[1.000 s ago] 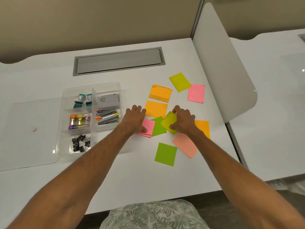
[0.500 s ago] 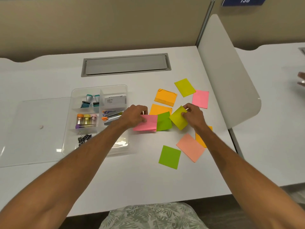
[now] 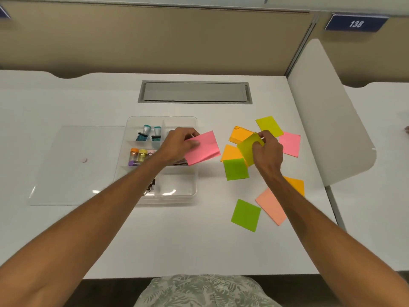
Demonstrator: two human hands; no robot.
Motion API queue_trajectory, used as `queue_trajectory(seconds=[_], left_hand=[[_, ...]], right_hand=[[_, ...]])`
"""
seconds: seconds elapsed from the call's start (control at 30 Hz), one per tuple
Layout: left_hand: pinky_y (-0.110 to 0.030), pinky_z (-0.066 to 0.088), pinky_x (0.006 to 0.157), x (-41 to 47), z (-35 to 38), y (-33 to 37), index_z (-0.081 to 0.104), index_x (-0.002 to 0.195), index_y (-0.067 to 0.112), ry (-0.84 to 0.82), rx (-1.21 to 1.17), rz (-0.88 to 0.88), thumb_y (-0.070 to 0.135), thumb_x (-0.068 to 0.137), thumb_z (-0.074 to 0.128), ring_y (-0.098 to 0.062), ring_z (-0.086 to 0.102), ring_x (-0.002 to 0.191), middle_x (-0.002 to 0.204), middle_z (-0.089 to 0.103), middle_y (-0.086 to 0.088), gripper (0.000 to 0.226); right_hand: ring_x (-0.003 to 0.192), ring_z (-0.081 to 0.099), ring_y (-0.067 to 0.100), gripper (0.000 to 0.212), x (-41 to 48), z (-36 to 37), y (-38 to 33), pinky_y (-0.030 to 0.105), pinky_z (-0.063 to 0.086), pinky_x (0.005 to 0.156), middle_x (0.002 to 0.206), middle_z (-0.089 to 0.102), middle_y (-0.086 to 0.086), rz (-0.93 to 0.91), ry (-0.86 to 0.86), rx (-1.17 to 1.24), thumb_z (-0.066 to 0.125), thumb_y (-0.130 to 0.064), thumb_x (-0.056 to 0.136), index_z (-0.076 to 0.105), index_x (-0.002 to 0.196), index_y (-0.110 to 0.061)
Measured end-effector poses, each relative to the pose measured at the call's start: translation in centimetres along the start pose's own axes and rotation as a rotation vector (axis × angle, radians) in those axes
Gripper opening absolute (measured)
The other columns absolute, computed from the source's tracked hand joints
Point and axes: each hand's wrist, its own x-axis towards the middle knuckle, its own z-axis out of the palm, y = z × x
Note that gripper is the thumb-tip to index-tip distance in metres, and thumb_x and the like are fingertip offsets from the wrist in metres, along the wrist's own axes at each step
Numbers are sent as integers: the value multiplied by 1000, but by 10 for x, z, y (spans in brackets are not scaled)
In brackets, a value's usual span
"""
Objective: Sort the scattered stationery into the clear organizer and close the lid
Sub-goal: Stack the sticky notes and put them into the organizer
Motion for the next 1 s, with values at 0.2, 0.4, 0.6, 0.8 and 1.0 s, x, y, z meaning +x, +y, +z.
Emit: queue_trajectory(seconds=[0.2,0.4,0.6,0.8,1.0], left_hand=[[-34,51,81,-24,-35,-41,68,113,12,-110,107,-90,15,95,57,-21,61,96,107,68,-6,21],[-29,45,72,-43,-32,-73,69,107,10,-239,307,-95,11,92,59,-18,59,89,103,68,-7,18],[-29,44,69,-50,-8,-77,66,105,15,-261,407,-33,14,88,65,-15,55,86,105,66,-5,18],[-27,44,70,-54,7,-78,70,106,16,-233,444,4,14,86,63,-21,63,91,104,70,-4,21],[-34,46,62,-61,0,-82,73,81,9,-155,402,53,23,84,64,-25,61,72,76,68,-10,17]], right_hand=[[75,53,21,26,-18,34,-36,26,36,64,83,59,4,-38,-215,190,54,-3,82,63,105,-13],[59,48,5,23,-43,67,-64,10,34,50,60,50,-8,-155,-351,215,60,-5,81,66,100,-17],[61,55,8,13,-62,81,-71,21,39,54,65,61,-1,-124,-412,214,66,-11,79,63,91,-15],[69,56,12,26,-70,79,-70,26,43,59,82,65,3,-95,-441,155,66,-4,70,60,93,-15],[63,54,9,32,-74,78,-71,24,39,53,72,63,0,-127,-434,98,61,-2,68,67,94,-19]])
